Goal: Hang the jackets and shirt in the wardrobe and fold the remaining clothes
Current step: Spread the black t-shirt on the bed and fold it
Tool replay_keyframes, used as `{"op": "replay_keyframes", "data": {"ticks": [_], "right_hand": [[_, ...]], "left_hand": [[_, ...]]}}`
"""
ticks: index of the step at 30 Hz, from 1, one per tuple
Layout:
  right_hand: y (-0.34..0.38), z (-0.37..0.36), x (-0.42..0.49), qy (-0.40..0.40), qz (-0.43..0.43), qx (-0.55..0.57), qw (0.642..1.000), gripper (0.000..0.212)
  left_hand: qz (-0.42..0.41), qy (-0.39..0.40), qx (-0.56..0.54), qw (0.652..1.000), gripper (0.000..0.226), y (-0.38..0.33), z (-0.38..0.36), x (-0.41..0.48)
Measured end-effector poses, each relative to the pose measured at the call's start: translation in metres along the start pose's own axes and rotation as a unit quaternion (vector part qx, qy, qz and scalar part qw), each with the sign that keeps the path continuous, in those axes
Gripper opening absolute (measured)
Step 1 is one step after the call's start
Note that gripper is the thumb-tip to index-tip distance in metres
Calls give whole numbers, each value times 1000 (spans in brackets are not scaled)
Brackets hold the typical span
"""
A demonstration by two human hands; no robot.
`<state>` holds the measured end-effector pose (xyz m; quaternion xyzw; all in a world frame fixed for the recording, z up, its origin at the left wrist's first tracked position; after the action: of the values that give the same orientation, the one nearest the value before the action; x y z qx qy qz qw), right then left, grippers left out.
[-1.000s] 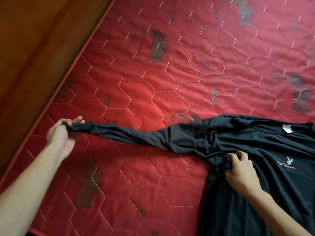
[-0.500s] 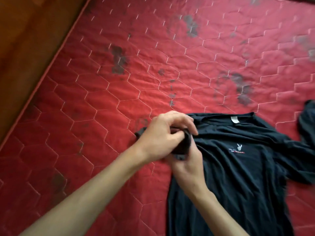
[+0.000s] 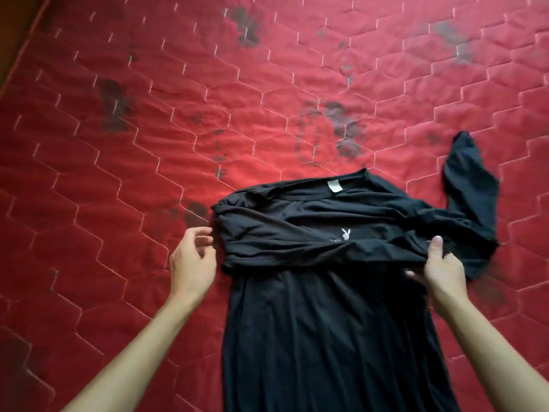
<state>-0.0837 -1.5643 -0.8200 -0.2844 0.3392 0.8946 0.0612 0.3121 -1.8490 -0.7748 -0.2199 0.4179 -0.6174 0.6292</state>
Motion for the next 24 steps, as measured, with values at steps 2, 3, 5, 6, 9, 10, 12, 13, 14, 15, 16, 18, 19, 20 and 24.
{"op": "replay_keyframes", "data": {"ticks": [2, 3, 5, 6, 9, 10, 12, 13, 14, 15, 16, 18, 19, 20, 24], "right_hand": [[-13, 6, 15, 22, 2, -47, 999, 56], [-17, 13, 19, 1, 18, -105, 994, 54], [-8, 24, 23, -68, 100, -224, 967, 45], [3, 22, 21, -89, 158, -247, 952, 39], [45, -4, 24, -77, 294, -286, 909, 30], [61, -17, 27, -61, 328, -295, 895, 30], [94, -44, 31, -46, 390, -318, 863, 33], [107, -56, 35, -47, 406, -336, 849, 37], [117, -67, 40, -52, 412, -357, 837, 42], [126, -76, 47, -56, 412, -380, 826, 47], [132, -84, 54, -58, 403, -406, 818, 50], [135, -93, 72, -50, 369, -455, 809, 44], [134, -95, 78, -43, 360, -471, 804, 37], [133, -95, 83, -38, 358, -476, 803, 29], [149, -69, 102, -96, 366, -387, 841, 19]], "left_hand": [[-25, -5, 32, 999, 27, -2, -12, 4], [-54, 0, 55, 997, 26, -9, -19, 7], [-135, 34, 106, 985, 25, -28, -40, 16], [-172, 57, 130, 975, 25, -37, -53, 21], [-243, 118, 205, 941, 27, -61, -94, 40], [-257, 137, 233, 928, 29, -64, -107, 47], [-262, 164, 281, 909, 37, -62, -127, 61], [-258, 167, 301, 903, 40, -59, -134, 68], [-257, 164, 315, 899, 41, -57, -137, 75], [-259, 154, 322, 898, 38, -56, -139, 82], [-256, 140, 320, 902, 31, -55, -139, 90], [-218, 120, 284, 926, 15, -56, -137, 107], [-194, 110, 254, 941, 11, -58, -135, 115], [-174, 96, 227, 953, 9, -61, -133, 123], [-126, 36, 183, 974, 11, -85, -127, 163]]}}
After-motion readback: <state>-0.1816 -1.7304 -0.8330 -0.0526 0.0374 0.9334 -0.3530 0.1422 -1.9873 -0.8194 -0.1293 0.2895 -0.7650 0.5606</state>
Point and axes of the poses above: each hand's wrist, its own x-axis towards the middle knuckle, its own z-axis out of the back of the hand, y = z × x, the point moved 8 cm from there along x, towards the middle knuckle, and after that the axes turned 10 degrees about -x, right-handed, at the moved point
